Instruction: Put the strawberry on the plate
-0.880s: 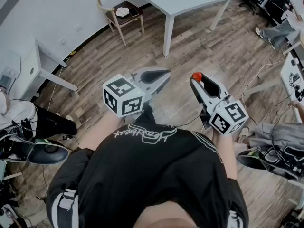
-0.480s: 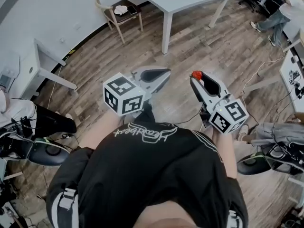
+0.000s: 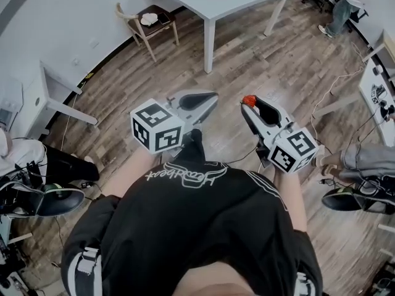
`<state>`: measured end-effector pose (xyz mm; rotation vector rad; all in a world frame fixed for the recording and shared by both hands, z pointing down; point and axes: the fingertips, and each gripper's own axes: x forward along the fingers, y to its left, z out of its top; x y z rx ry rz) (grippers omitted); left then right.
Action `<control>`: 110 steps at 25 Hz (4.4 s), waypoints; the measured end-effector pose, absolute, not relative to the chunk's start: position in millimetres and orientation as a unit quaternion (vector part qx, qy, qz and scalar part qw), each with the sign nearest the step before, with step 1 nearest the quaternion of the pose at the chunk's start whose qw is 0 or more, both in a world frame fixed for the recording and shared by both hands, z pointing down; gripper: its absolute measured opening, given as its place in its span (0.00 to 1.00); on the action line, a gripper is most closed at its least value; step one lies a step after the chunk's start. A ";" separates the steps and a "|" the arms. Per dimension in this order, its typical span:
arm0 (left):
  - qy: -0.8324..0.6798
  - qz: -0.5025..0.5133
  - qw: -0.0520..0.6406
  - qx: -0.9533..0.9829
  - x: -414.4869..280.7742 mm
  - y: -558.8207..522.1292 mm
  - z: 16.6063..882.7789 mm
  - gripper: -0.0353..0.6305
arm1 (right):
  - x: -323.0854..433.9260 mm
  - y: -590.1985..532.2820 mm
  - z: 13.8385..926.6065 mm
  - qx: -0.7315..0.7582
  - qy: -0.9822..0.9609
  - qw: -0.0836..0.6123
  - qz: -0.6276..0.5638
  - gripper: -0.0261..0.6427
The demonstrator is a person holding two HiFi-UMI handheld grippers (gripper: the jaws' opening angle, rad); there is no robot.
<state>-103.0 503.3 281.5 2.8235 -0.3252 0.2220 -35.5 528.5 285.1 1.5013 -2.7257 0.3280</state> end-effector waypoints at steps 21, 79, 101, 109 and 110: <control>-0.111 0.076 0.169 0.976 -75.0 318.6 308.8 0.06 | 1.3 344.6 308.7 0.497 -0.859 0.011 0.124 0.23; -0.162 0.101 0.226 0.955 83.0 -212.2 335.8 0.06 | 165.5 -188.2 315.4 0.466 -0.872 0.017 0.152 0.23; -0.193 0.113 0.301 0.927 101.0 -289.4 399.8 0.06 | 183.0 -297.3 358.8 0.434 -0.887 0.068 0.145 0.23; -0.211 0.111 0.322 0.916 96.9 -311.8 415.9 0.06 | 181.9 -346.1 385.3 0.426 -0.889 0.110 0.126 0.23; -0.214 0.110 0.323 0.915 95.7 -314.9 416.9 0.06 | 181.1 -352.1 390.0 0.426 -0.889 0.121 0.119 0.23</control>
